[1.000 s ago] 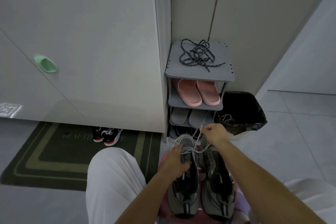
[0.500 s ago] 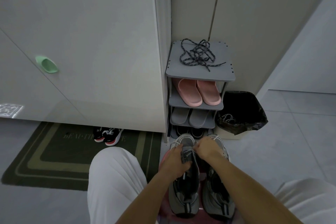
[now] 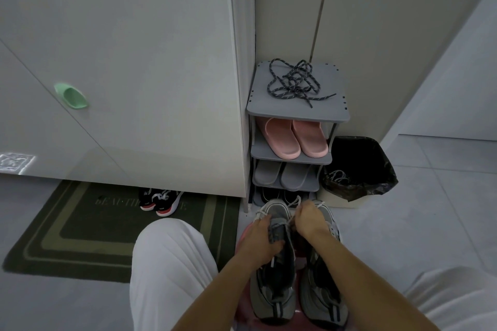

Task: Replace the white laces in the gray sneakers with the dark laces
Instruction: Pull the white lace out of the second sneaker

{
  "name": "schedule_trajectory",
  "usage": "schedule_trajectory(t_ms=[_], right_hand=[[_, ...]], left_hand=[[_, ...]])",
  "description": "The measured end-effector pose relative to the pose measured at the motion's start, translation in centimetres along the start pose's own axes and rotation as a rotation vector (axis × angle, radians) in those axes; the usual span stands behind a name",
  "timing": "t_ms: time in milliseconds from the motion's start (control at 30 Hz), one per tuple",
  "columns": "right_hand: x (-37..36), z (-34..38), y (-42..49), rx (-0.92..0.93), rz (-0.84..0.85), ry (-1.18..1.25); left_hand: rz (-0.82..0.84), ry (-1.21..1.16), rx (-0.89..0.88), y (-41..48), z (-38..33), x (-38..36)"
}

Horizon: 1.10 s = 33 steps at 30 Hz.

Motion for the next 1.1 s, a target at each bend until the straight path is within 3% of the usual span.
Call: schedule_trajectory(t_ms=[167,300,567,733,1100], right_hand=[[-0.3,0.5,0.0,0.054,0.166,-0.117],[-0.6,0.8,-0.5,0.074,0.117,-0.161],[-0.1,-0.1,-0.1,0.018,0.061,0.097],[0.7,0.1,-0.5,0.099,0.079,0.016],[-2.1,1.3,-4.8,0.336,0.163,-0.341]], left_hand=[[-0.009,0.01,0.015,-0.1,0.1,-0.1],[-0.003,-0.003,0.002,-0.2,-0.3,0.2],[-0.025,-0.023,-0.022,0.1,-0.2,0.2],[0.0,-0.027,-0.023,0.1,-0.4,0.6],[-0.168,-0.202,0.17,1.7,0.0,3.0]])
Point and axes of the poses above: each hand's wrist, its own y-axis towards the middle knuckle, its own x-axis out of the back of the hand, z = x × y, the point moved 6 cm from there along y, towards the middle knuckle, and after that the axes turned 5 degrees about x, right-handed, at the moved point
